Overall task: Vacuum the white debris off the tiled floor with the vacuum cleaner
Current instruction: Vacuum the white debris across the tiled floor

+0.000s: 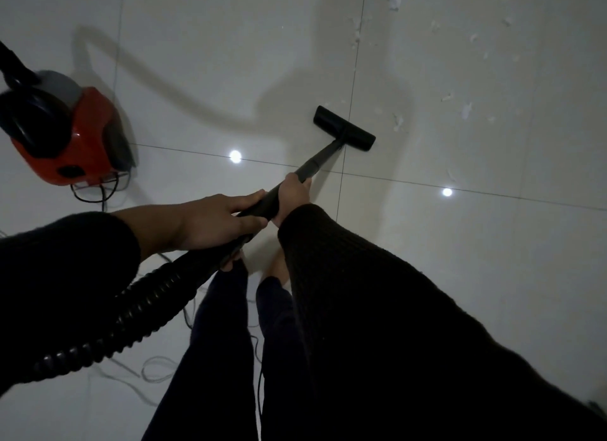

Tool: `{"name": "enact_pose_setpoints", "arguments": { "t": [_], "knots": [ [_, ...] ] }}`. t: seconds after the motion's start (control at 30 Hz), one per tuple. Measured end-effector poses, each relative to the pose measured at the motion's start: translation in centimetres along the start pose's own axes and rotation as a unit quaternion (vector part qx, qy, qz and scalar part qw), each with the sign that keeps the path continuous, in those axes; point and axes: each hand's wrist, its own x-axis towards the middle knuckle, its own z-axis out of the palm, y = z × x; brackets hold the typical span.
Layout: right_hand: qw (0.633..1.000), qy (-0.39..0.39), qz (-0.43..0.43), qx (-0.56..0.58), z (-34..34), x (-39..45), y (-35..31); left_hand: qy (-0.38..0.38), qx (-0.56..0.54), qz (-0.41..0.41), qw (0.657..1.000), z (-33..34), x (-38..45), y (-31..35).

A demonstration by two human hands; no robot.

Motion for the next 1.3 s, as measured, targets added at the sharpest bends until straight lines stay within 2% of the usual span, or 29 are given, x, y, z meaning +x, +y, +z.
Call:
{"name": "enact_pose_setpoints", "arguments": {
  "t": [0.33,0.57,0.83,0.93,1.1,1.3],
  "knots": [
    [0.999,0.018,-0.032,-0.012,3.5,1.5,-4.2,-0.003,-0.014,0.024,1.000,-4.6,1.9,2.0],
    [0.999,0.019,-0.015,-0.038,5.9,2.5,-6.5,0.000,-0.011,0.026,1.000,-7.6,3.2,2.9],
    [0.997,0.067,-0.028,-0.037,5.0,4.5,-8.6,-0.014,-0.024,0.038,0.999,-7.8,5.3,5.0],
    [0.993,0.063,-0.036,-0.090,4.7,5.4,-10.4,-0.009,-0.043,0.034,0.998,-8.0,6.5,6.4],
    [0.993,0.055,-0.029,-0.096,3.6,6.6,-14.9,0.008,-0.091,0.035,0.995,-7.7,8.1,10.5],
    [0.995,0.049,-0.036,-0.081,3.1,8.5,-18.9,0.026,-0.049,0.017,0.998,-8.5,10.8,14.0]
  ]
}}
